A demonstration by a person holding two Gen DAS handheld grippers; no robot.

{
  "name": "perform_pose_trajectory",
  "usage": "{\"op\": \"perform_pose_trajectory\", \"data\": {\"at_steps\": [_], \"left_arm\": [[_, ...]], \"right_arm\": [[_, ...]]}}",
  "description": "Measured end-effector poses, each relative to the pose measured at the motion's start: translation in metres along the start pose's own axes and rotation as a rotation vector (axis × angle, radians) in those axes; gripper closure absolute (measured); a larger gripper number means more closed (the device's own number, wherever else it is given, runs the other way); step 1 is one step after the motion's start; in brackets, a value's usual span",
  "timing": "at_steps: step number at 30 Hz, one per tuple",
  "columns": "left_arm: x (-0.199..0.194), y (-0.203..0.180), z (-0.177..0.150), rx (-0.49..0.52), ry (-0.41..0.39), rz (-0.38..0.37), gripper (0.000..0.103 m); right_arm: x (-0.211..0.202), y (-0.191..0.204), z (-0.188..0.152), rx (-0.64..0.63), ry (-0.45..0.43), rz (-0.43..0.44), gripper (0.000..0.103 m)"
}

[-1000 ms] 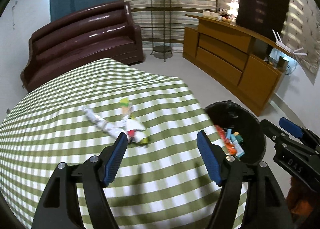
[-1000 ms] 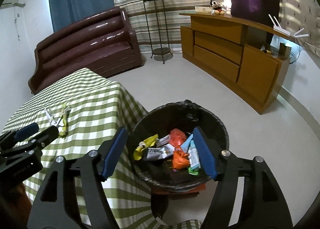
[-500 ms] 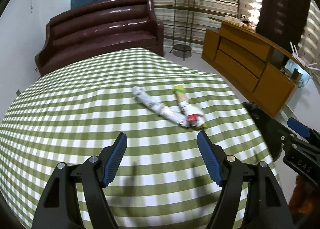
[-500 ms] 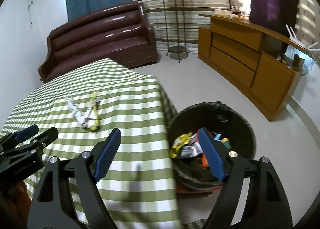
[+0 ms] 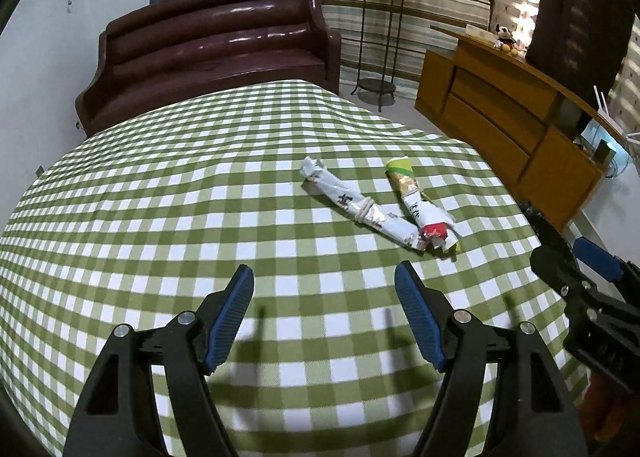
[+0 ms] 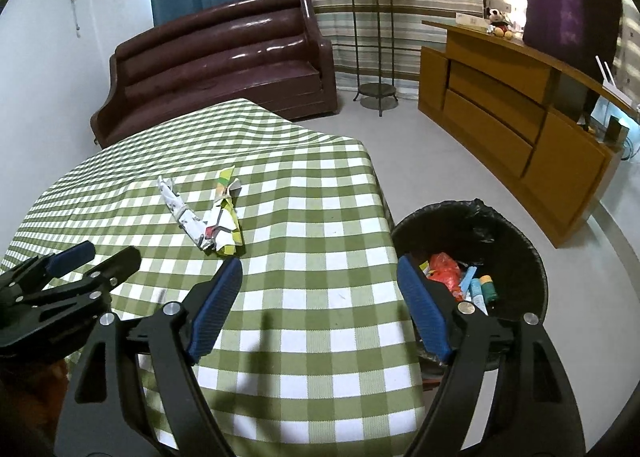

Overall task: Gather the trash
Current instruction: 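Move both grippers back over the remaining wrappers on the table, then lower the left gripper onto the white twine-tied paper roll and close it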

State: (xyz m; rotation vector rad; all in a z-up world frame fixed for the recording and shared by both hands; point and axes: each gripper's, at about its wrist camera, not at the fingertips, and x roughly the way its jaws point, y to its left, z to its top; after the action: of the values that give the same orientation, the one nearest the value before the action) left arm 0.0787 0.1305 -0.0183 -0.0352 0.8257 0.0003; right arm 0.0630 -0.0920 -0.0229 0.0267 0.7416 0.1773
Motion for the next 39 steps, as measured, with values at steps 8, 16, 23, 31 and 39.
{"op": "perform_pose_trajectory", "data": {"at_steps": [8,16,23,31,39], "left_arm": [[0.028,-0.017,0.021,0.002,0.039,0.011,0.032],[0.054,-0.028,0.038,0.008,0.060,0.050,0.032],[0.063,-0.029,0.042,0.018,0.081,0.063,0.030],[0.052,-0.017,0.033,0.024,0.087,0.059,0.030],[0.052,-0.015,0.035,-0.010,0.081,0.052,0.030]], "right_arm": [[0.001,-0.016,0.003,0.023,-0.003,0.005,0.025],[0.005,-0.034,0.008,0.026,-0.011,-0.007,0.025],[0.011,-0.043,0.006,0.036,0.001,0.001,0.025],[0.012,-0.045,0.006,0.039,0.004,0.005,0.025],[0.009,-0.042,0.004,0.031,-0.004,0.004,0.025]]}}
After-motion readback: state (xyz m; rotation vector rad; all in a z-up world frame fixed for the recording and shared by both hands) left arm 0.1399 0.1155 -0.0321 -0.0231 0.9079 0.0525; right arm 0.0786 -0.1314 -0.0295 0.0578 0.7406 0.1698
